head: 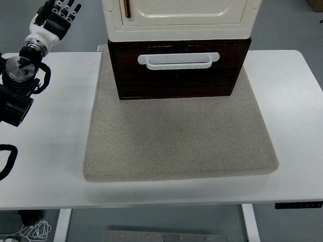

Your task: Open the drawer under the combination cabinet

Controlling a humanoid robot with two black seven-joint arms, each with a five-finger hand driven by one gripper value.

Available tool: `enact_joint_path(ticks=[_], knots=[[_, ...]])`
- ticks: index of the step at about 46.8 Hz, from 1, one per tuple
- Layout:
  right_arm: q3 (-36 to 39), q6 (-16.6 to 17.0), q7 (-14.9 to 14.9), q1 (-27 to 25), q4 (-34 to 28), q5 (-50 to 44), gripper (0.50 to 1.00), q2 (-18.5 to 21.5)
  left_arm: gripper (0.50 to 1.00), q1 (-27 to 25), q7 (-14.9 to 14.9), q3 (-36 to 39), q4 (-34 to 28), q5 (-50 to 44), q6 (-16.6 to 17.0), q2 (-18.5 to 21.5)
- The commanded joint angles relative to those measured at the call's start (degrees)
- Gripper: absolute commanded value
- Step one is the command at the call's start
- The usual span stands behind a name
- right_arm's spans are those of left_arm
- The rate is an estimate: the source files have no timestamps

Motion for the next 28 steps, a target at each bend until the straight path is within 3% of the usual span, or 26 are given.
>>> enact_joint_path(ticks=[1, 28], knots=[[0.0, 0.0, 0.0, -0.1, 0.0, 0.0, 0.926, 0.0, 1.0, 0.0, 0.0, 0.0, 0.0, 0.0, 0.0, 0.0], [0.0, 0.0, 0.0, 0.0, 0.0, 0.0, 0.926, 0.0, 1.0, -0.7, 0.0, -0.3, 0.7, -0.4, -0.3, 1.1]])
